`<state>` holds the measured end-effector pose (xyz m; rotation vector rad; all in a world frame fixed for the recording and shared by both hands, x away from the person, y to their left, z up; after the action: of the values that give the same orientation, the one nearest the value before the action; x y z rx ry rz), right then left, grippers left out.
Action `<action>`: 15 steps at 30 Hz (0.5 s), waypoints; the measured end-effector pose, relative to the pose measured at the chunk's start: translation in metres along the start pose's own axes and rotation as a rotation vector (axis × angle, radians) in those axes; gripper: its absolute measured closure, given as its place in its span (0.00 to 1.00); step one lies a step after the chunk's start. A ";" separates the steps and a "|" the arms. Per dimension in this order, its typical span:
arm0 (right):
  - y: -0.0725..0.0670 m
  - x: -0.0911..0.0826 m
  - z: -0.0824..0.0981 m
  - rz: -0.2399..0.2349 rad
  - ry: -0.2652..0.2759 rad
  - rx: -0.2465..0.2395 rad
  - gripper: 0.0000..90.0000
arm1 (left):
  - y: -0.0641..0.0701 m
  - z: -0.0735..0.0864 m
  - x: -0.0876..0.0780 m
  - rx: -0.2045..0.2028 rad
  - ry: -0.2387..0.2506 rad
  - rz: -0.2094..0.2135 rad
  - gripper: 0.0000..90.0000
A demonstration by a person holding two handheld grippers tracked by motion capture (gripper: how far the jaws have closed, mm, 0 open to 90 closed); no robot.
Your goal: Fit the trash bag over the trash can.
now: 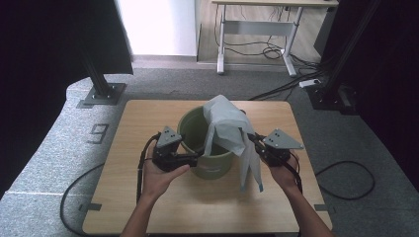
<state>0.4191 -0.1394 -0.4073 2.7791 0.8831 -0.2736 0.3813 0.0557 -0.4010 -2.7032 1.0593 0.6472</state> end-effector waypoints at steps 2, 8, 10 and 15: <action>0.000 0.001 0.002 0.001 -0.004 0.002 0.98 | 0.003 -0.003 0.002 -0.005 0.007 0.003 0.22; 0.000 0.002 0.003 0.009 -0.003 0.000 0.98 | 0.013 -0.013 0.013 -0.003 0.018 0.008 0.21; 0.000 0.002 0.003 0.011 -0.002 0.000 0.98 | 0.014 -0.017 0.018 -0.001 0.017 0.004 0.21; -0.001 0.001 0.003 0.014 0.002 -0.003 0.98 | 0.013 -0.024 0.032 -0.010 0.004 0.001 0.22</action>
<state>0.4193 -0.1386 -0.4106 2.7821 0.8637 -0.2675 0.4015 0.0188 -0.3942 -2.7138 1.0618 0.6491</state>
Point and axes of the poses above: each handheld gripper's, and its own axes: x roughly forward along the jaws, z roughly out of its underside, y roughly to its right, the point moved 10 cm from there along x, roughly forward along the jaws, and after that the axes turned 5 degrees about x, right-handed, at the moved point
